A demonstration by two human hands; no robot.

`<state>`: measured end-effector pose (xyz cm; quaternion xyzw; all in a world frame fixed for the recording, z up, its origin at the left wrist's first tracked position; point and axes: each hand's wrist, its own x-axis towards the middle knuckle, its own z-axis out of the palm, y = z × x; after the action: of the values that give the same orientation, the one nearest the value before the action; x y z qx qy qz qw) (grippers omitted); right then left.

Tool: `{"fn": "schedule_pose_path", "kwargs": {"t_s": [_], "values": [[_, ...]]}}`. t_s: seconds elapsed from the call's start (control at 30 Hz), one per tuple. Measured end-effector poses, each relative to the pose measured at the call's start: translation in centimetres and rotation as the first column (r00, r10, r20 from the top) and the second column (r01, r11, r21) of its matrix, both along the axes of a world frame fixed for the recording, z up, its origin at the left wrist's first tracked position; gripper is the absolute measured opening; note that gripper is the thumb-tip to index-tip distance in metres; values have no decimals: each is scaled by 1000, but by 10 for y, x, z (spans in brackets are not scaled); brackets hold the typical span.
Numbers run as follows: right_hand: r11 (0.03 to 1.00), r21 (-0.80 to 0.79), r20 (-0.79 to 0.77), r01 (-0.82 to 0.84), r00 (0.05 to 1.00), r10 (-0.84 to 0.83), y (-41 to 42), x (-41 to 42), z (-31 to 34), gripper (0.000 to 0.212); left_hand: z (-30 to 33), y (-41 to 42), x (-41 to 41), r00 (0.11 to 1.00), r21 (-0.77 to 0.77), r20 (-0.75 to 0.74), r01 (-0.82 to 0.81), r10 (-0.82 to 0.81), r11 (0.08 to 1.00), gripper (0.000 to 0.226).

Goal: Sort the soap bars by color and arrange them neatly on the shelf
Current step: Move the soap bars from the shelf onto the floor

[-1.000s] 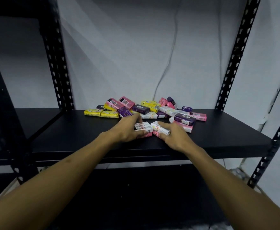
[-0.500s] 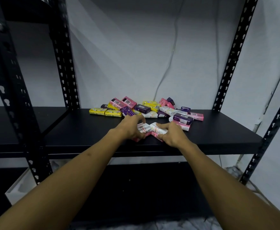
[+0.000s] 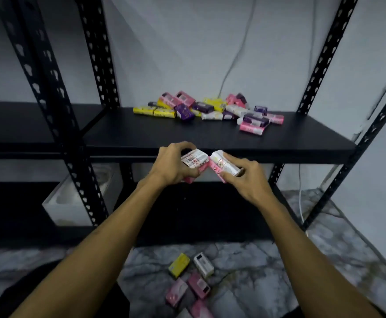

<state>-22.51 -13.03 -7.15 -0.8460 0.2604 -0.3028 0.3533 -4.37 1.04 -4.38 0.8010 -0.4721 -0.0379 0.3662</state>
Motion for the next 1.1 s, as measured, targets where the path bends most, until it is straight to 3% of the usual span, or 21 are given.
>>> {"fn": "schedule_pose_path", "kwargs": {"t_s": [0.3,0.47,0.7,0.97,1.1], "values": [[946,325,-190,-7,979,72,92,-79,-174,58,-187,103,-108,909,180,-414,22,55,983,59],[867,491,-315,86,945,85,140,-124,-271,54,-276,150,-151,748,317,-641,52,173,947,52],[820,531,-512,212,852,111,168,-157,-326,56,-336,178,-162,673,504,-655,51,343,862,62],[801,540,-467,259,884,28,150,-136,-343,56,-343,144,-152,639,392,-699,-32,321,919,53],[777,561,-447,286,895,-7,143,-127,-353,50,-355,129,-151,648,385,-686,-62,330,921,65]]}}
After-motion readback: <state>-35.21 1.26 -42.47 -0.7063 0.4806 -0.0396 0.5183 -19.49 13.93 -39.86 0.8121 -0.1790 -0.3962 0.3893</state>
